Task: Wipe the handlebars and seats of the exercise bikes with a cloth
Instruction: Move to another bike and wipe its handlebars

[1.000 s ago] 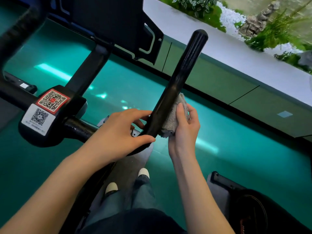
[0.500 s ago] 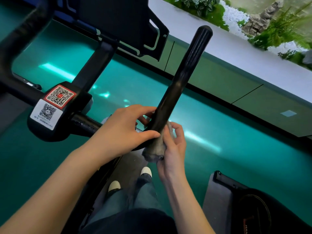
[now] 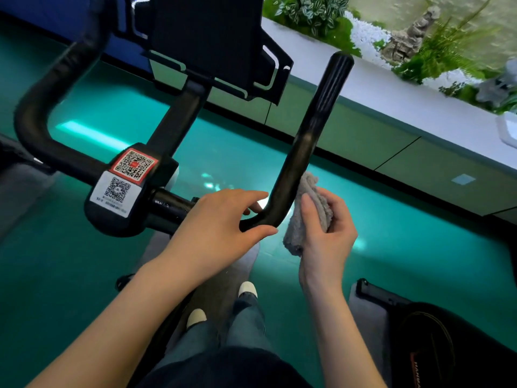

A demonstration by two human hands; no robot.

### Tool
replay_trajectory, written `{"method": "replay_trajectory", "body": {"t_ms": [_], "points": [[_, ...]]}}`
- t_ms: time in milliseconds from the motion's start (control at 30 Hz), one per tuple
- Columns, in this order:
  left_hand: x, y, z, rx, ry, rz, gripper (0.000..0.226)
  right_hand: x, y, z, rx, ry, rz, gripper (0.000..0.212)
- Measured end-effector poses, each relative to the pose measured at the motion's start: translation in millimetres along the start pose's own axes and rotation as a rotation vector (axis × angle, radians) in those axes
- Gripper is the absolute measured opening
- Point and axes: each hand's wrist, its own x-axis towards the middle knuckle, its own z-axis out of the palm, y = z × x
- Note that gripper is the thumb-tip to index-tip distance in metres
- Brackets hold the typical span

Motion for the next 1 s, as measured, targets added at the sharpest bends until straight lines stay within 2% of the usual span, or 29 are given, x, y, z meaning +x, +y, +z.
{"method": "replay_trajectory", "body": {"t_ms": [133, 267, 400, 567, 633, 733, 867, 933, 1000], "points": [[-7, -5, -8, 0.02, -0.001, 0.049, 0.053, -33, -7, 3, -0.142, -0.056, -0.098, 0.017], [-10, -10, -12, -0.004, -0.028, 0.081, 0.05, -19, -24, 3, -0.262, -0.059, -0.213, 0.018], [-10, -14, -11, 0.025, -0.016, 0.117, 0.04, -19, -33, 18, -0.536, -0.161, -0.368, 0.023], [-9, -18, -11, 0.087, 0.01, 0.119, 0.03, -16, -46, 17, -0.57, -0.238, -0.284, 0.024], [-9, -18, -11, 0.059, 0.015, 0.121, 0.03, 6, -58, 23, -0.659, -0.273, -0.329, 0.02], [-9, -20, -10, 0.036, 0.012, 0.133, 0.031, 31, -72, 37, -0.905, -0.416, -0.468, 0.017], [-10, -21, -8, 0.037, 0.025, 0.126, 0.029, 38, -81, 45, -1.213, -0.714, -0.543, 0.015], [-10, -20, -7, 0.039, 0.035, 0.128, 0.028, 42, -88, 48, -1.284, -0.855, -0.534, 0.012], [-9, -20, -7, 0.038, 0.026, 0.121, 0.028, 54, -95, 57, -1.293, -0.917, -0.547, 0.011]]}}
